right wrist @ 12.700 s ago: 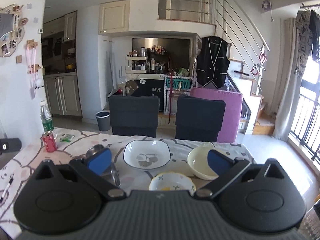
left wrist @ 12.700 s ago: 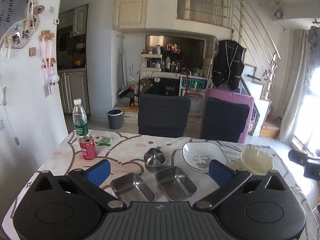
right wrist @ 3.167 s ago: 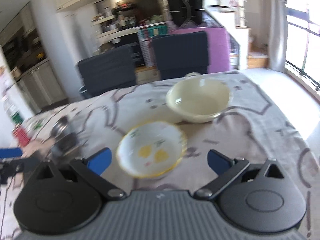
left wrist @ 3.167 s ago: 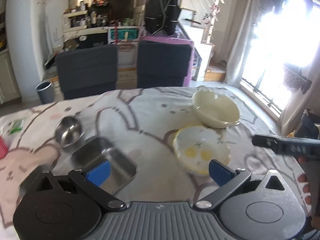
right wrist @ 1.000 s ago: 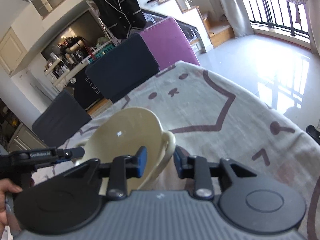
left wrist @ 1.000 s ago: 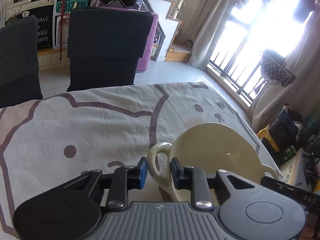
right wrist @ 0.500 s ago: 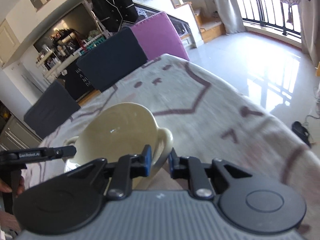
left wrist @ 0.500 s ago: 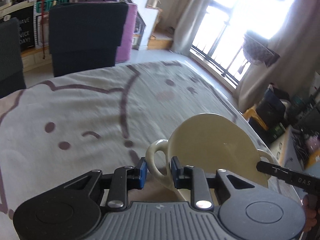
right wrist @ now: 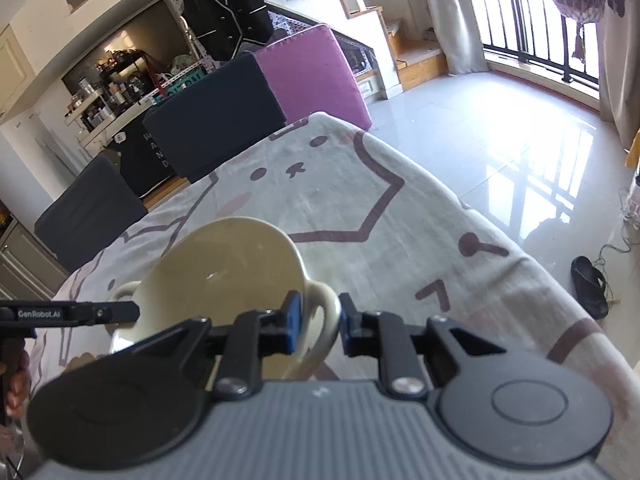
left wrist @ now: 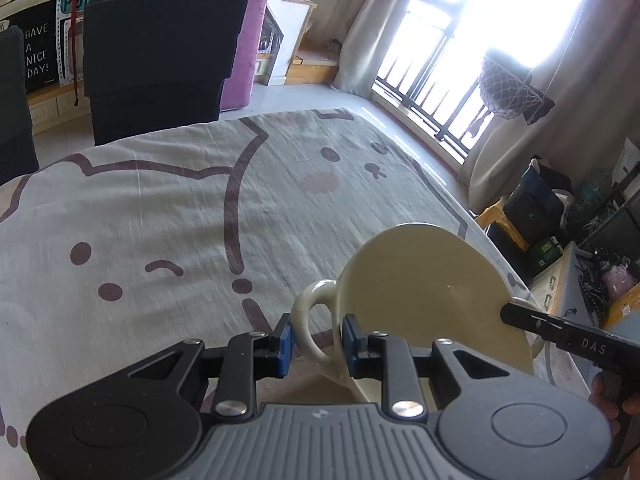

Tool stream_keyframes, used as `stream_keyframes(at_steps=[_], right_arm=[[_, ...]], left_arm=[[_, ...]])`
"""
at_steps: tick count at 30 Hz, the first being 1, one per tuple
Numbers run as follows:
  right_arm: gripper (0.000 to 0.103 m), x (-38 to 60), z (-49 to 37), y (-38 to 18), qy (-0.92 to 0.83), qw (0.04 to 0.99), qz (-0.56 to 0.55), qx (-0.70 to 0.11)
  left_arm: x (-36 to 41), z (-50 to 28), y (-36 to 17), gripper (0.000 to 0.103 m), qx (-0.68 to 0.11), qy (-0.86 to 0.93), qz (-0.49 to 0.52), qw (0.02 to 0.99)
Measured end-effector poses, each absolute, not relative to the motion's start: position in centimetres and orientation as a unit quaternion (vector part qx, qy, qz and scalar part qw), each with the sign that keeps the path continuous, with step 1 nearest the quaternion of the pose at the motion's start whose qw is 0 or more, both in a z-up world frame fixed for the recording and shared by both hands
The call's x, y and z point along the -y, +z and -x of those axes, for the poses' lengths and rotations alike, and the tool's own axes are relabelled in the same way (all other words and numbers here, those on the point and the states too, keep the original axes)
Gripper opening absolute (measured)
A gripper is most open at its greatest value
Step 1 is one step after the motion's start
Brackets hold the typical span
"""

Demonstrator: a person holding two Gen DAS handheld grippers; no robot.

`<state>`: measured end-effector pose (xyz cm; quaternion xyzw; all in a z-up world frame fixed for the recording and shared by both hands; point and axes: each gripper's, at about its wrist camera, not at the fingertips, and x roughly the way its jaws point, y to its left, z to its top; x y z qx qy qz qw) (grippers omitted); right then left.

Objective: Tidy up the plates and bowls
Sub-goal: 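Lift the cream bowl with both grippers and carry it toward the white plate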

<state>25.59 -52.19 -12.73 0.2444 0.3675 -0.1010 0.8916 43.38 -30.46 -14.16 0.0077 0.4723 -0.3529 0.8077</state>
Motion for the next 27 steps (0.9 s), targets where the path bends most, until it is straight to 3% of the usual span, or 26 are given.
stream_keyframes(at_steps=[27], right_arm=[[0.025, 51.5, -25.3, -12.4, -0.099, 0.886, -0.236, -0.386]], left_arm=[[30.2, -43.3, -15.0, 0.025, -0.479, -0.352, 0.021, 0.804]])
